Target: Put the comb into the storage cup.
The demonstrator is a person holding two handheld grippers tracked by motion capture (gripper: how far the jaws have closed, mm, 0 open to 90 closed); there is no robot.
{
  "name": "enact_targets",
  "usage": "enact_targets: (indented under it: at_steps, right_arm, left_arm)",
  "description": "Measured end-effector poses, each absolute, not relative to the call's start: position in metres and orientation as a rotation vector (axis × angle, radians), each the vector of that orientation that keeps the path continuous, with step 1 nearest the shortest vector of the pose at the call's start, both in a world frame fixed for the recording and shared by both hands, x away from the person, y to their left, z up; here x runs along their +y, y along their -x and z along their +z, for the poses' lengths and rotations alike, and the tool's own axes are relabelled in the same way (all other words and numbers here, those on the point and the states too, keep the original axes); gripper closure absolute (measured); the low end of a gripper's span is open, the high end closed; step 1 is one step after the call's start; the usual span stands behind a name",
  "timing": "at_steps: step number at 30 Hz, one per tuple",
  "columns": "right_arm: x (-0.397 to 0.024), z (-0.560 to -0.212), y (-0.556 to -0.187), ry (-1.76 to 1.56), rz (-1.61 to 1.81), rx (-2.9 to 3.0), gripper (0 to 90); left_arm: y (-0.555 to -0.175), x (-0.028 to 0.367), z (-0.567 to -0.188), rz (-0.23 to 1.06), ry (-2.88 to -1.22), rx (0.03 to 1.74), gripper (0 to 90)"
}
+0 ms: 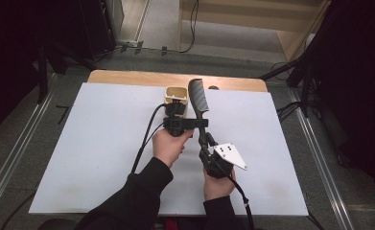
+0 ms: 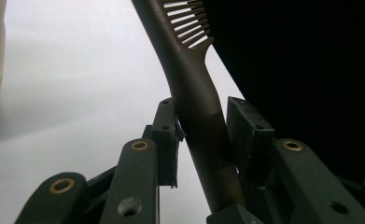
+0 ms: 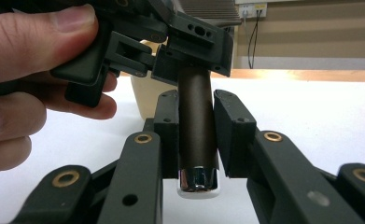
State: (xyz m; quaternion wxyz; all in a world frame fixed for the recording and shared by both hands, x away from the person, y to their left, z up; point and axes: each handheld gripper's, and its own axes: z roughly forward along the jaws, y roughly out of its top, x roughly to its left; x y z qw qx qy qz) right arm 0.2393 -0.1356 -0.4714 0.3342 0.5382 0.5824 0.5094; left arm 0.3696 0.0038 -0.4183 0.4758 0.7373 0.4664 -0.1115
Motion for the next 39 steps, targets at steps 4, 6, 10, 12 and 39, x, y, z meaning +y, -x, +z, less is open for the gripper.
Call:
enact_targets:
  at_steps: [4,6,10,12,39]
  right_arm:
    - [-0.136,-0.473,-0.241,-1.412,1.326,1.535,70.3]
    - [-0.135,-0.473,-0.241,-1.411,1.325,1.536,70.2]
    - [-0.136,-0.474,-0.243,-1.417,1.34,1.555,69.6]
    - [-0.136,-0.474,-0.243,-1.422,1.336,1.563,69.3]
    - [-0.141,-0.47,-0.247,-1.312,1.416,1.705,45.9]
  left_arm:
    - [-0.37,0.005,-0.419,-0.292,-1.803,1.139,68.3]
    - [-0.37,0.005,-0.418,-0.297,-1.799,1.136,68.8]
    - [-0.37,0.005,-0.419,-0.301,-1.8,1.138,70.1]
    - [-0.37,0.005,-0.419,-0.299,-1.801,1.136,70.6]
    - [-0.369,0.015,-0.41,-0.218,-1.829,1.097,72.7]
